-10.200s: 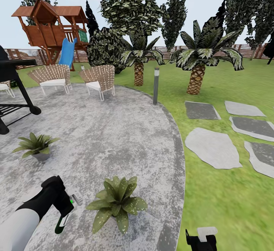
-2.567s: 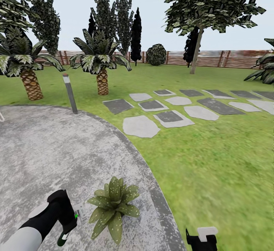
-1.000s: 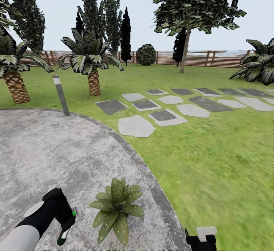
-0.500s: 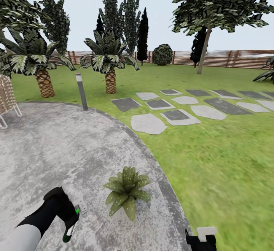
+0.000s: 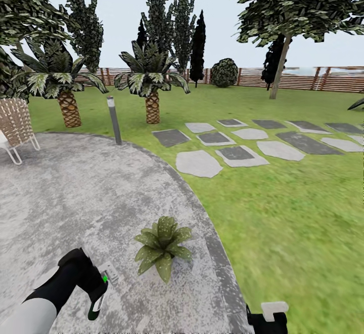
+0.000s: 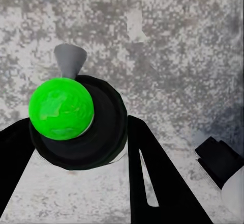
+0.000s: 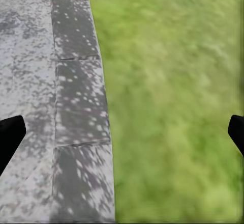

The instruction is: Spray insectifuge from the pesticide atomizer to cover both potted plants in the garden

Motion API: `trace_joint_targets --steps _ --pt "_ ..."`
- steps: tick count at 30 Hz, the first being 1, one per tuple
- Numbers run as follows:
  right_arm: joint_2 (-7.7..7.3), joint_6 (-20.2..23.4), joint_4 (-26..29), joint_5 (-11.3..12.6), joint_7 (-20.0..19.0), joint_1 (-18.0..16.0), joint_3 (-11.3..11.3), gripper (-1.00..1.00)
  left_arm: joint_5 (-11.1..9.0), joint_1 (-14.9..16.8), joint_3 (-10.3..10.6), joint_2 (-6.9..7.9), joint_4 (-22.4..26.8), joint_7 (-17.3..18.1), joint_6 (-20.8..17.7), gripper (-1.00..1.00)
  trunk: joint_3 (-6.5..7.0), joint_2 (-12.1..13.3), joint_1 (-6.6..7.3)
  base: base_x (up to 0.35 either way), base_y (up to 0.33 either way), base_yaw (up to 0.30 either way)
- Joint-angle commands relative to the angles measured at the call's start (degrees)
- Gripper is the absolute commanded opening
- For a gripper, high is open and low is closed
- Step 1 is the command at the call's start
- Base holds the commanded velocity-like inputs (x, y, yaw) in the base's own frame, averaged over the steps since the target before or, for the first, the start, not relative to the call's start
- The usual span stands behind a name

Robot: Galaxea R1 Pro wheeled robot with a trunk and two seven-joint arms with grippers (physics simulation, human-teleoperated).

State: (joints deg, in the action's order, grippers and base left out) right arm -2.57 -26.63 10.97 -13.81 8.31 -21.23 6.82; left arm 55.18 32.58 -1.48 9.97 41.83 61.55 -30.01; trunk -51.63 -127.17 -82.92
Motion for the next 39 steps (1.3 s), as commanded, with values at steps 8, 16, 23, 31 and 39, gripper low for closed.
trace_joint_targets --steps 8,16,23,31,39 --pt "0.02 -0.18 -0.07 -0.61 0.13 -0.04 0.4 1.0 0.26 0.02 -0.19 -0.02 0.09 0.41 -0.49 -1.0 -0.05 -0.03 0.03 -0.253 -0.085 0.0" --pt "0.01 -0.18 0.02 -0.54 0.13 -0.04 0.43 1.0 -0.07 0.02 -0.67 0.05 0.09 0.45 -0.28 -1.0 -0.05 -0.03 0.03 -0.045 -0.003 0.0" --pt "-0.28 0.01 0.41 -2.12 -2.49 -0.04 -0.83 1.0 -5.13 -0.19 -0.39 1.16 -0.01 0.74 2.54 -1.0 -0.05 -0.03 0.03 0.0 0.0 0.0" --pt "-0.85 5.9 12.15 -14.41 -24.49 -0.04 -5.1 1.0 -5.92 -0.32 -0.33 2.1 -0.93 0.97 15.8 -1.0 -0.05 -0.03 0.03 0.0 0.0 0.0" --pt "-0.74 12.99 31.42 -21.34 -58.87 -0.35 -5.43 1.0 -5.24 -0.33 1.77 1.3 -1.05 1.16 21.49 -1.0 -0.05 -0.03 0.03 0.0 0.0 0.0"
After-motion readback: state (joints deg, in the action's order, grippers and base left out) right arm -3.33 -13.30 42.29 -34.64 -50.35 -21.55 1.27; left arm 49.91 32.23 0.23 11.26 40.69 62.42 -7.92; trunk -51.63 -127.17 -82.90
